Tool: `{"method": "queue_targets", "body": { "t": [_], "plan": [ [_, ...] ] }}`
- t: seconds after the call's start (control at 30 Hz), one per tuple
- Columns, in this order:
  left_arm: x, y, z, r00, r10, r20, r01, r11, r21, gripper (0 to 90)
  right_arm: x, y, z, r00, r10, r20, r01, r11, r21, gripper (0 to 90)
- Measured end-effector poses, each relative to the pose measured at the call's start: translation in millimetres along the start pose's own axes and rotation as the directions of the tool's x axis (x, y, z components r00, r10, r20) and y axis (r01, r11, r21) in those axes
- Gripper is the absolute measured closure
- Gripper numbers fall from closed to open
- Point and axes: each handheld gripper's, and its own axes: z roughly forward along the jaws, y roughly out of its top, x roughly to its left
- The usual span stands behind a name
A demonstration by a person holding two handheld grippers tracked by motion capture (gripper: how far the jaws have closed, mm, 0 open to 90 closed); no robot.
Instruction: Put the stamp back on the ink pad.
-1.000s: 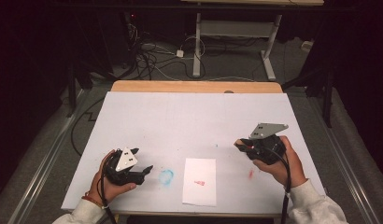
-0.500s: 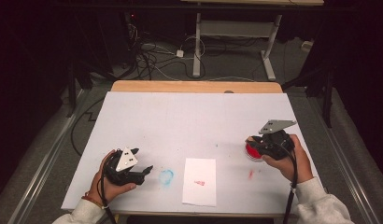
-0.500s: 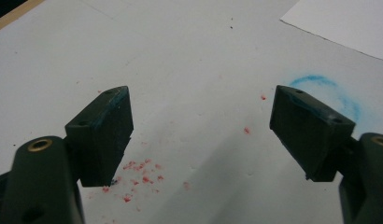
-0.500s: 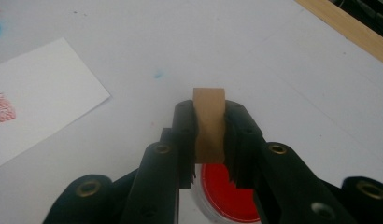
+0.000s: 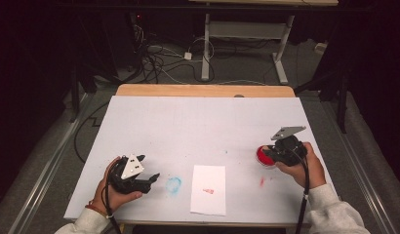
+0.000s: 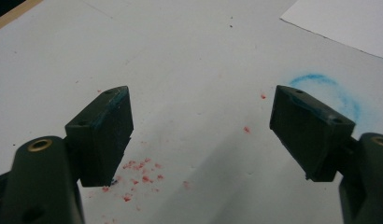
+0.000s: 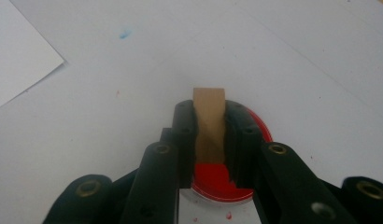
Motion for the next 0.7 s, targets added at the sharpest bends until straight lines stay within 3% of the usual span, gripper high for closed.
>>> {"method": "queue_targets", "body": {
  "t": [0.37, 0.7],
  "plan": [
    [-0.4, -0.1, 0.4, 1.0000, 0.003, 0.004, -0.003, 1.0000, 0.005, 20.9, -8.0, -8.3, 18.0, 0.9992, 0.040, 0.006, -0.040, 0.997, 0.063, 75.8],
    [-1.2, -0.3, 0.8, 0.9999, -0.005, 0.010, 0.005, 0.9999, 0.012, 20.9, -12.0, -12.2, 27.2, 0.9987, 0.050, -0.005, -0.050, 0.995, 0.091, 75.8]
  ]
}}
